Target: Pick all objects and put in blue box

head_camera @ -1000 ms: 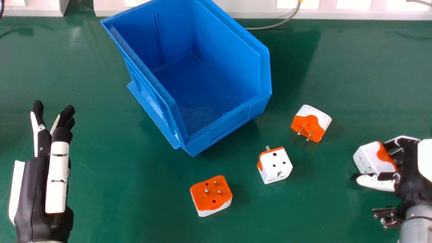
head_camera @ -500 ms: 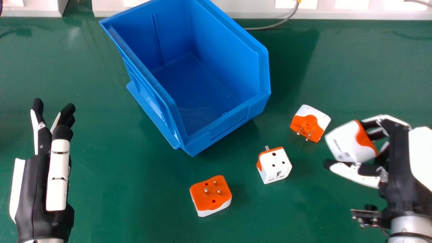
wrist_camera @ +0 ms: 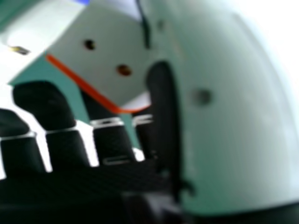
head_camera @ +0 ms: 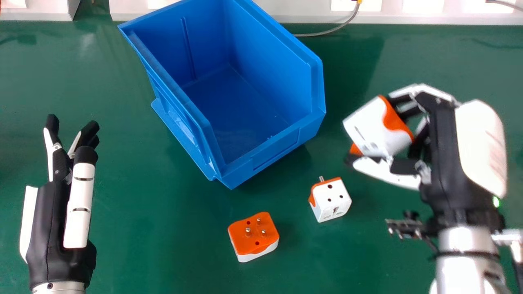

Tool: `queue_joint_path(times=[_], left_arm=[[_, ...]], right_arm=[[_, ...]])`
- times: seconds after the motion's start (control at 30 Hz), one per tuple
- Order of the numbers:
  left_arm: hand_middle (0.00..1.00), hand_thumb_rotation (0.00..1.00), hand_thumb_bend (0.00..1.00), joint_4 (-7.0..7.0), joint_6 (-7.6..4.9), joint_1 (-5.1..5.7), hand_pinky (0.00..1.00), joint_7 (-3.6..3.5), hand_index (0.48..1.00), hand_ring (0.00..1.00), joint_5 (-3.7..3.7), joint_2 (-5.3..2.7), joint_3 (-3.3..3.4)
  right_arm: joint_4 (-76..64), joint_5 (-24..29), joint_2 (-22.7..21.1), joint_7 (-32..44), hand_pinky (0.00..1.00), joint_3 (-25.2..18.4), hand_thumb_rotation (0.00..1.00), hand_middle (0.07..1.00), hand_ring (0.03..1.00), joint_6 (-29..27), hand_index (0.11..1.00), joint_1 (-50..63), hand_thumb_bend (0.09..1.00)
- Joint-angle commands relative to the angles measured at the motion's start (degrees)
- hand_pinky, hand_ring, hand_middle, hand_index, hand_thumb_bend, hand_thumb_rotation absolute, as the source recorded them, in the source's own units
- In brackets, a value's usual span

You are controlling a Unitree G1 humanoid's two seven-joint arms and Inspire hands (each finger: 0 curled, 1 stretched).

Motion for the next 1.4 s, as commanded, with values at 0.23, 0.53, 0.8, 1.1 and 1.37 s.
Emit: queue_joint_path(times=[0.23,0.53,0.8,1.1,1.37], left_arm=[[0.93,0.88,0.48,-2.72,-0.12,0.99,0.97,0.76,0.952,0.95,0.45,-0.13,-0.09],[0.93,0.87,0.48,-2.51,-0.66,1.45,0.96,0.78,0.944,0.94,0.76,-0.33,-0.12],[0.94,0.90,0.46,-3.26,-1.01,2.16,0.97,0.44,0.958,0.95,0.89,-0.25,-0.26],[0.93,0.91,0.46,-3.21,-1.31,2.56,0.98,0.69,0.954,0.95,1.20,-0.43,-0.12],[0.92,0.91,0.40,-3.78,-1.37,3.43,0.95,1.20,0.939,0.94,1.25,-0.87,-0.01]], right_arm=[[14.0,2.5,0.9,1.4,0.12,1.1,0.00,0.391,0.156,-3.4,0.499,-17.6,0.504],[29.0,6.3,4.6,0.4,0.12,2.3,0.00,0.403,0.156,-6.7,0.502,-31.3,0.506],[43.1,6.5,7.8,-0.9,0.13,4.0,0.00,0.394,0.173,-6.8,0.511,-43.7,0.502],[57.6,5.9,10.5,-2.0,0.15,6.6,0.00,0.406,0.197,-6.1,0.503,-54.5,0.509],[72.9,4.6,12.2,-1.9,0.29,10.6,0.00,0.483,0.380,-4.1,0.519,-63.8,0.509]])
